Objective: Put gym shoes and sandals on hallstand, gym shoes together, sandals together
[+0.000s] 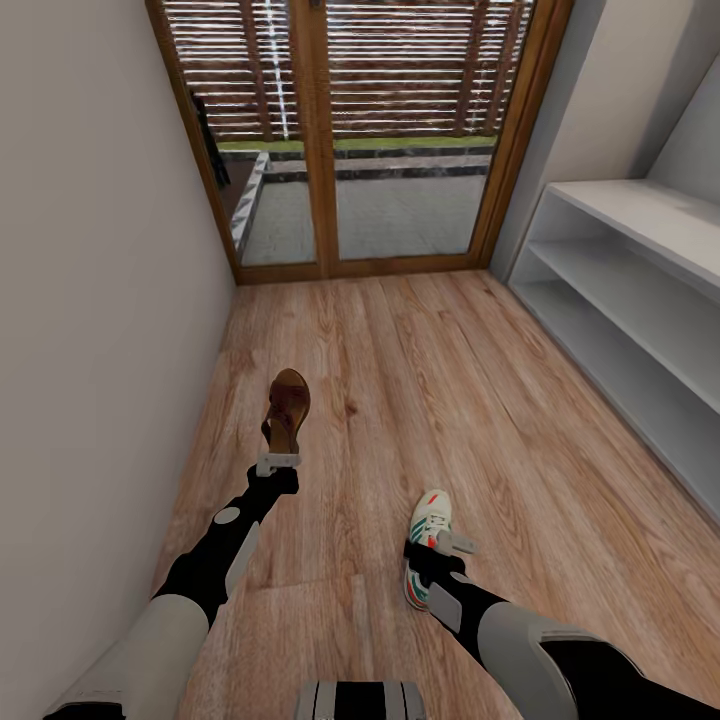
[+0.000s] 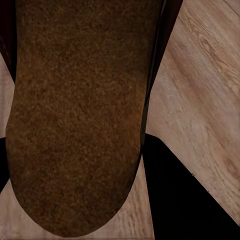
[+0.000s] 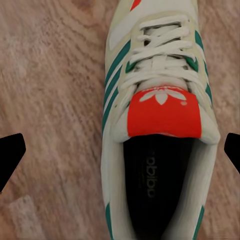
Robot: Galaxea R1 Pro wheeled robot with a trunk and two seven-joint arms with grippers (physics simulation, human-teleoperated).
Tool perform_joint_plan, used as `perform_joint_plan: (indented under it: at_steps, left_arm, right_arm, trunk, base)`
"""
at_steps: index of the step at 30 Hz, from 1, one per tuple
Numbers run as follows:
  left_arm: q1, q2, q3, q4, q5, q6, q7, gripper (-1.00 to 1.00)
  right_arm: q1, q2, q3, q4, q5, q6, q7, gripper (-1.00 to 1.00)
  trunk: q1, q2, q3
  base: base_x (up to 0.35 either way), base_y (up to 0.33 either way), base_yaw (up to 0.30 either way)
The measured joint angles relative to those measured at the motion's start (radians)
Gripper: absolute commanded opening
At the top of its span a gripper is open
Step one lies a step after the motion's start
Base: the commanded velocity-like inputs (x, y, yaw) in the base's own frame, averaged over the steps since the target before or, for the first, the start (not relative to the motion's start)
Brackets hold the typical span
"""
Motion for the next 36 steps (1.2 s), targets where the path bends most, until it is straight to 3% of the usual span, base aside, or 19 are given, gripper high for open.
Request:
perform_joint_plan:
  at_steps: [3, 30, 36]
  left_arm:
    - [0.000, 0.000, 0.000, 0.000, 0.000, 0.000, 0.000, -1.00]
    - [0.000, 0.000, 0.001, -0.017, 0.000, 0.000, 0.000, -1.00]
    - [0.000, 0.000, 0.001, -0.017, 0.000, 0.000, 0.000, -1.00]
  right_arm:
    - [0.000, 0.000, 0.000, 0.000, 0.000, 0.000, 0.000, 1.00]
    - [0.000, 0.000, 0.000, -0.001, 0.000, 0.000, -0.001, 1.00]
    - [0.000, 0.000, 0.000, -0.001, 0.000, 0.000, -0.001, 1.00]
  trunk:
    - [0.001, -0.001, -0.012]
    - [0.004, -0.002, -0.035]
    - [0.006, -0.003, -0.054]
  base:
    - [0.000, 0.000, 0.000]
    - [0.000, 0.000, 0.000]
    - [0.000, 0.000, 0.000]
